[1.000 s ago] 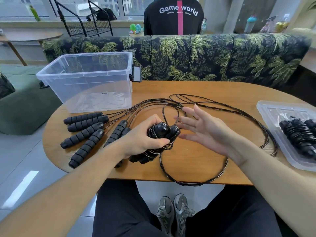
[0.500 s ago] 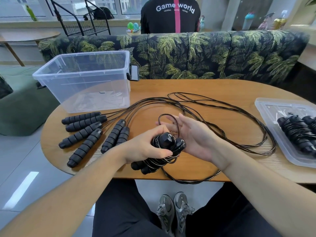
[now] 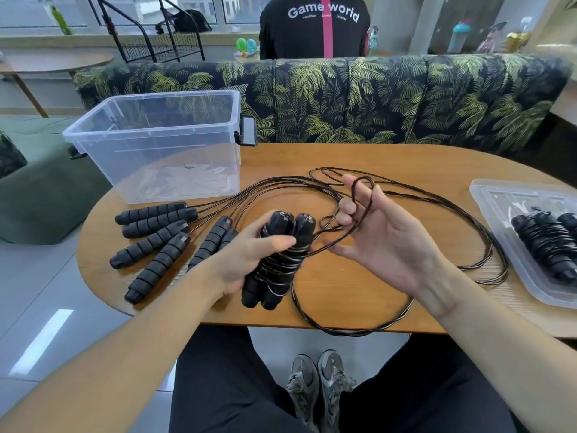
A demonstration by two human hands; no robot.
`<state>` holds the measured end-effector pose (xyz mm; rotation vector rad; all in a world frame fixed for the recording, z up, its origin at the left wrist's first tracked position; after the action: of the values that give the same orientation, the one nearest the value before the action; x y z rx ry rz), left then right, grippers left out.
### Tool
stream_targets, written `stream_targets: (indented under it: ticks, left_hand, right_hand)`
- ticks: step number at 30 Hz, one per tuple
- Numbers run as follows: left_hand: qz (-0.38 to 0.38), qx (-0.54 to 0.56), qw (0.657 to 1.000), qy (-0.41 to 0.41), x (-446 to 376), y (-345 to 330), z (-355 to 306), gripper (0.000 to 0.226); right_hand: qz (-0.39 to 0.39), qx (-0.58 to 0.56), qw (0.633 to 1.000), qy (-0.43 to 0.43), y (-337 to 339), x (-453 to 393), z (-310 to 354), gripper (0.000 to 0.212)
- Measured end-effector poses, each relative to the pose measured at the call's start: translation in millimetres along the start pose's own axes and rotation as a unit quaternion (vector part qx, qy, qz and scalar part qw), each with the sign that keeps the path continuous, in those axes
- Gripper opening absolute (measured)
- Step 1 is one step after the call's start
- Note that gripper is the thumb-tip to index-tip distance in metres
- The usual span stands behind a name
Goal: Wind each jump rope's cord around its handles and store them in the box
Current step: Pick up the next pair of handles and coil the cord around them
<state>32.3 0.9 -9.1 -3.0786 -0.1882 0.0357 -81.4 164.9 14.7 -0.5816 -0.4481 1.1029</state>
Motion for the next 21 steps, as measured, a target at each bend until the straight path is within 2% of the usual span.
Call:
stream_targets:
  ticks: [2, 5, 7, 10, 11, 13, 15, 21]
  left_hand:
    - [-0.014, 0.021, 1.000, 0.005, -0.1, -0.1, -1.7, 0.038]
    - [0.023, -0.002, 1.000, -0.001, 0.9, -8.4, -4.2, 0.023]
    - [0.034, 0.009, 0.999, -0.002, 1.9, -12.6, -2.9, 0.022]
    - [-0.010, 0.030, 0.999, -0.002, 1.4, -12.6, -1.3, 0.026]
    - [-0.029, 0.034, 0.999, -0.001, 0.6, -13.1, -1.6, 0.031]
    - [-0.048, 0.039, 0.998, 0.000, -1.6, -17.0, -2.4, 0.038]
    - [-0.040, 0.045, 0.998, 0.004, -4.0, -23.4, -3.7, 0.037]
    - [-0.041, 0.086, 0.995, 0.014, -5.8, -33.8, -9.5, 0.043]
  right_hand:
    - [-0.008, 0.050, 0.999, 0.013, -1.0, 2.6, 1.2, 0.031]
    - [-0.038, 0.139, 0.989, 0.033, -2.3, 6.7, 1.4, 0.027]
    - [-0.046, 0.164, 0.985, 0.040, -3.6, 10.8, 3.6, 0.025]
    - [-0.086, 0.191, 0.976, 0.056, -3.4, 16.4, 6.2, 0.032]
    - [-0.119, 0.239, 0.961, 0.072, -2.8, 17.5, 5.7, 0.033]
    - [-0.172, 0.377, 0.903, 0.118, -6.6, 18.6, 0.7, 0.030]
    - [-0.184, 0.456, 0.856, 0.157, -14.9, 20.1, -7.3, 0.028]
    - [-0.222, 0.526, 0.800, 0.184, -20.4, 23.3, -0.6, 0.033]
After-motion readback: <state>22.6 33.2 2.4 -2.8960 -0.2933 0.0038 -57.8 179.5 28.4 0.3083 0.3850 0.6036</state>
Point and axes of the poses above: each hand's wrist, its own x-axis away from the middle knuckle, its own y-axis out of the back of the hand, z = x × y, the point moved 4 cm from there along -x, towards the middle knuckle, and after that the axes turned 6 degrees about -y, right-handed, at the moved point
